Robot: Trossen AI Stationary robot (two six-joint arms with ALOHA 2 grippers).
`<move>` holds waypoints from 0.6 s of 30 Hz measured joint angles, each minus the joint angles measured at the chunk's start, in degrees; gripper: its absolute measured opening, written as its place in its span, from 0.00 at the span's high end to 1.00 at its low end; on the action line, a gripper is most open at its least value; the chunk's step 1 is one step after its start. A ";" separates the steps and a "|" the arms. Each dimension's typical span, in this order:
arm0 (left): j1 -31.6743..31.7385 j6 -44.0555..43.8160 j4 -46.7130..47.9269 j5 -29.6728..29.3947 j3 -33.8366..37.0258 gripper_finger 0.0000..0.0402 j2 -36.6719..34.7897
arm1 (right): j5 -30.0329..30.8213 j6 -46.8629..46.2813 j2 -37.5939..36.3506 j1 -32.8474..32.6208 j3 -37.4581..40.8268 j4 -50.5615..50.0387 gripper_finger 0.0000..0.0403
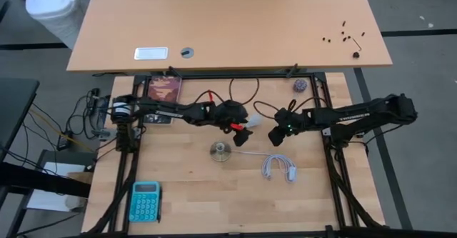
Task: Screw lightbulb
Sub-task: Insert the lightbulb into the desk lamp
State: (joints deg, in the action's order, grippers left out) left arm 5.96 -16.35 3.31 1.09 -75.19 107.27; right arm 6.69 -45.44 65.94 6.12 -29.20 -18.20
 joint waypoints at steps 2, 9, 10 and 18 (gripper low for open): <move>0.27 1.35 0.40 -2.15 -0.55 0.29 0.92 | 1.22 0.06 0.23 2.18 1.46 1.08 0.53; 1.20 3.95 2.61 -6.38 -0.53 0.29 2.41 | 2.00 3.97 0.54 11.53 4.22 11.59 0.54; 1.18 3.90 2.51 -7.47 -0.53 0.29 2.83 | 2.11 5.30 0.53 12.96 4.22 12.63 0.55; 1.63 -1.45 3.87 -9.28 -0.51 0.29 4.77 | -6.75 12.18 10.25 21.61 2.44 22.88 0.57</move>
State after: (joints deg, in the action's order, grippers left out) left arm 7.59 -17.80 7.18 -8.19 -75.70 112.04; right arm -0.07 -33.26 76.20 27.74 -26.76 4.68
